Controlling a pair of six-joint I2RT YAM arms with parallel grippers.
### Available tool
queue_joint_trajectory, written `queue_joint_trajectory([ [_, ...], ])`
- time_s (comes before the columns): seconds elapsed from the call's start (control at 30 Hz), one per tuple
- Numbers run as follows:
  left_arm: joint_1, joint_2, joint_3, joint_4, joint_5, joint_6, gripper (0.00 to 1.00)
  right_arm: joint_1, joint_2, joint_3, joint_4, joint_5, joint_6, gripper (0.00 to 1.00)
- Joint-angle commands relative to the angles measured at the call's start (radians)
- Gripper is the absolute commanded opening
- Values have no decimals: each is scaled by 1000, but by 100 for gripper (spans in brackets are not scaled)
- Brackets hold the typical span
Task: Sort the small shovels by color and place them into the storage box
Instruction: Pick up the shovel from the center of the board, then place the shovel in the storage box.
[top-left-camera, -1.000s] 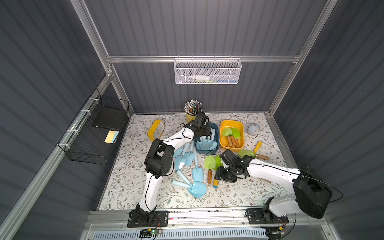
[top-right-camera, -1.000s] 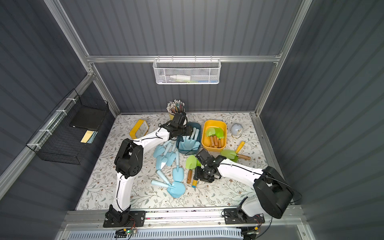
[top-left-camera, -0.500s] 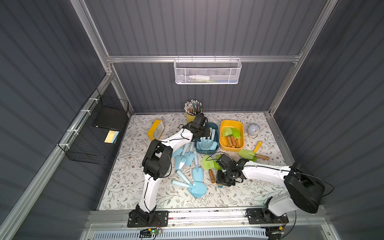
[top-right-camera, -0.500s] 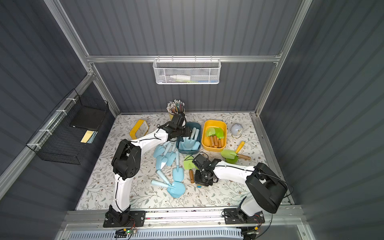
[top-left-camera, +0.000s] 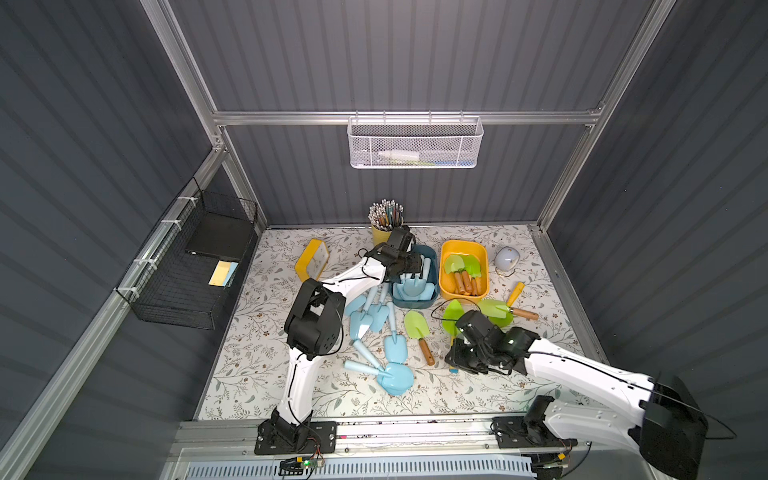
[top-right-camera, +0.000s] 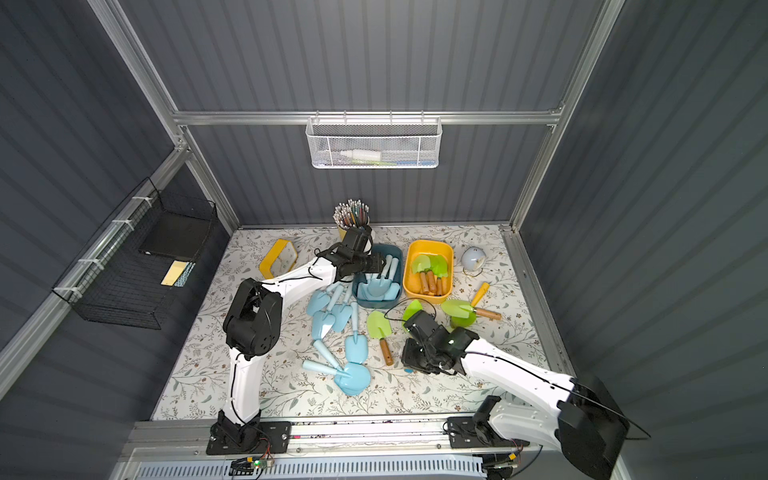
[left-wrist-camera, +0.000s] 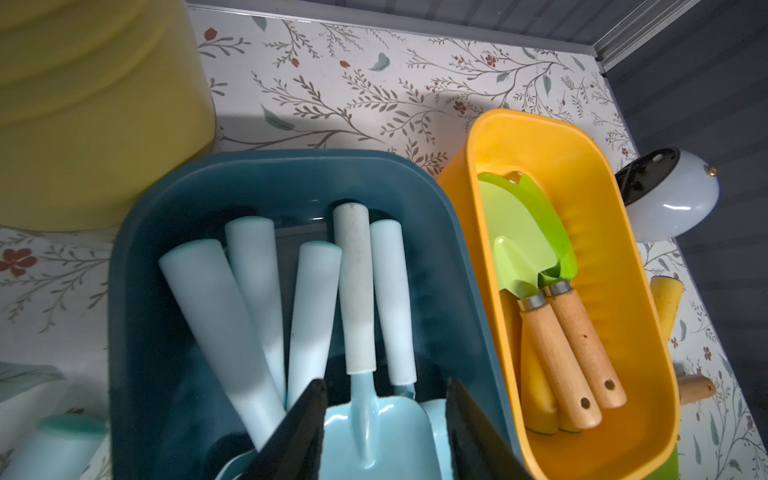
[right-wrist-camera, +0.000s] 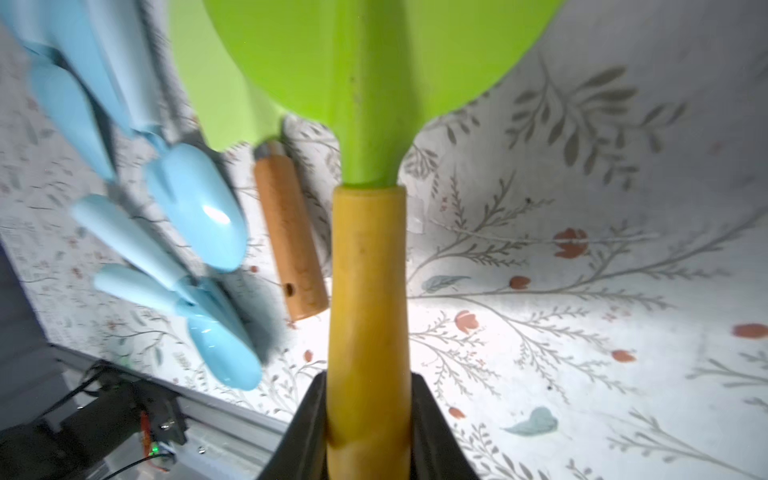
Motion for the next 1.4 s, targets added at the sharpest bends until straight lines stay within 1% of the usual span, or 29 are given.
queue_joint_trajectory([
  [0.0, 1, -65, 3, 27, 17, 21, 50, -119, -29, 105, -104, 36, -107, 10],
  [0.1, 1, -69, -1, 41, 26, 21, 50, -247, 16, 200, -142, 25, -210, 11],
  [0.2, 1, -76, -7, 55, 26, 20, 50, -341, 111, 298, -150, 25, -314, 11],
  [0.3, 1, -81, -11, 57, 20, 18, 50, -392, 261, 390, -153, 28, -388, 11],
  [0.37, 1, -83, -16, 62, 17, 14, 50, -423, 344, 441, -146, -2, -427, 11],
  [0.47, 1, -87, -25, 67, 16, 5, 50, -466, 483, 517, -143, -62, -448, 11],
  [0.57, 1, -87, -28, 64, 13, 3, 50, -482, 598, 587, -117, -83, -462, 11],
  [0.7, 1, -88, -28, 54, -6, 3, 50, -491, 711, 688, -67, -129, -474, 11],
  [0.77, 1, -89, -28, 49, -10, 3, 50, -494, 758, 730, -59, -136, -475, 11],
  [0.8, 2, -88, -29, 49, -10, 3, 50, -494, 782, 750, -59, -169, -476, 11],
  [0.9, 2, -83, -32, 43, -10, 5, 50, -496, 842, 793, -55, -193, -476, 11],
  [1.07, 1, -80, -32, 31, -18, 6, 51, -499, 912, 817, -45, -239, -447, 11],
  [1.1, 1, -80, -29, 28, -18, 8, 52, -499, 917, 815, -40, -242, -438, 13],
  [1.13, 2, -77, -27, 23, -19, 10, 53, -499, 921, 814, -36, -243, -429, 18],
  [1.17, 1, -74, -21, 15, -25, 15, 55, -499, 917, 813, -31, -242, -418, 30],
  [1.2, 1, -75, -18, 9, -33, 21, 57, -499, 908, 809, -20, -242, -405, 39],
  [1.27, 1, -77, -14, -3, -46, 34, 60, -499, 876, 808, -2, -233, -391, 51],
  [1.3, 1, -82, -13, -7, -52, 44, 60, -500, 851, 809, 7, -219, -387, 54],
  [1.37, 1, -93, -21, -12, -59, 63, 61, -501, 800, 815, 8, -169, -388, 56],
])
